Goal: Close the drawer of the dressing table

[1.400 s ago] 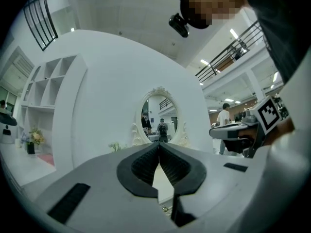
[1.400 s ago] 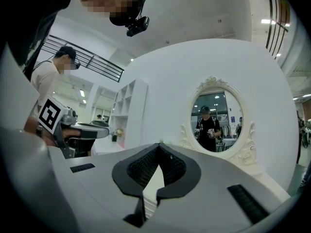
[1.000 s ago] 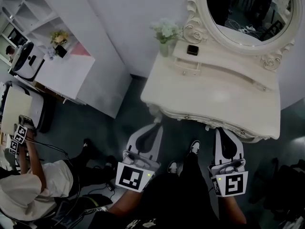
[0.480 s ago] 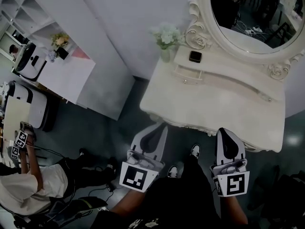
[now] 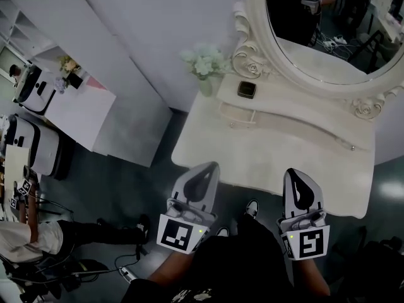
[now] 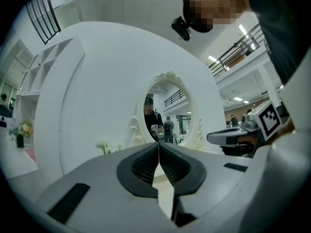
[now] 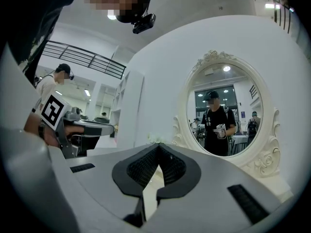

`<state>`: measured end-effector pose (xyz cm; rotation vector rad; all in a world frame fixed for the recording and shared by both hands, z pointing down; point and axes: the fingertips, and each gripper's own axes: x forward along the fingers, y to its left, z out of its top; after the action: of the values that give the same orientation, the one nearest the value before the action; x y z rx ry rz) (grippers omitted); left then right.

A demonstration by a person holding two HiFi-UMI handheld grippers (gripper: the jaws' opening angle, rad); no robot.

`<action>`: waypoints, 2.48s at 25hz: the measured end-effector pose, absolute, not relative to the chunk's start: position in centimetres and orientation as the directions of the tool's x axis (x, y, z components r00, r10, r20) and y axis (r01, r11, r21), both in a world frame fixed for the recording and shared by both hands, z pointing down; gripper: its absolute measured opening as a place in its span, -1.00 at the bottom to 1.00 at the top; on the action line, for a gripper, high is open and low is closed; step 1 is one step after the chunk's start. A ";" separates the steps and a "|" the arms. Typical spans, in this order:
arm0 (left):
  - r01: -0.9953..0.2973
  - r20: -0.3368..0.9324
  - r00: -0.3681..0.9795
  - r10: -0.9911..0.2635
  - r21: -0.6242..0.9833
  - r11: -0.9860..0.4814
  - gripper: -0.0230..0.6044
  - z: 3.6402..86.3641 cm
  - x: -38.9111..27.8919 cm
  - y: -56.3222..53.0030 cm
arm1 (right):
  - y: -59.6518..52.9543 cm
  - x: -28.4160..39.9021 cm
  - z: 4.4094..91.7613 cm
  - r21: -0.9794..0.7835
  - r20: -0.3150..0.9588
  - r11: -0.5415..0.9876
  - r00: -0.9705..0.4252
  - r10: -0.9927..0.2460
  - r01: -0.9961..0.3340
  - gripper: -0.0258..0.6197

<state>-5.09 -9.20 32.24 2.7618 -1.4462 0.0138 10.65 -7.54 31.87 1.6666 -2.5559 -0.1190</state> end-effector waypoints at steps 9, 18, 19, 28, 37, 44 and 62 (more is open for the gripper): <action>-0.848 0.042 0.529 -0.848 0.005 -0.529 -0.91 32.1 -2.2 -13.6 | -12.9 13.4 31.9 0.083 0.045 0.450 -0.448 -0.893 -0.889 -0.92; -0.842 0.093 0.537 -0.838 0.003 -0.539 -0.91 33.7 -3.0 -17.3 | -16.9 12.0 33.3 0.063 0.073 0.459 -0.455 -0.888 -0.886 -0.92; -0.837 0.095 0.545 -0.833 0.010 -0.546 -0.91 34.0 -3.3 -17.9 | -17.4 11.7 33.6 0.063 0.080 0.454 -0.449 -0.890 -0.889 -0.92; -0.776 0.179 0.626 -0.759 0.050 -0.628 -0.91 38.3 -5.9 -22.3 | -20.8 7.3 37.9 -0.004 0.187 0.407 -0.400 -0.897 -0.914 -0.92; -0.722 0.245 0.687 -0.684 0.123 -0.681 -0.91 43.0 -7.1 -24.3 | -22.6 2.9 44.7 -0.031 0.349 0.380 -0.367 -0.863 -0.924 -0.83; -0.697 0.286 0.709 -0.644 0.150 -0.701 -0.91 45.5 -8.2 -25.0 | -24.2 0.9 51.0 -0.071 0.467 0.358 -0.348 -0.813 -0.931 -0.59; -0.667 0.337 0.734 -0.590 0.190 -0.721 -0.91 48.2 -9.6 -26.2 | -26.7 -1.2 61.2 -0.119 0.664 0.306 -0.305 -0.683 -0.944 -0.55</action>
<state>-9.59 -26.19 48.21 2.6387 -0.9821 0.3659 -1.23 -26.67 61.19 1.4405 -2.0805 0.6927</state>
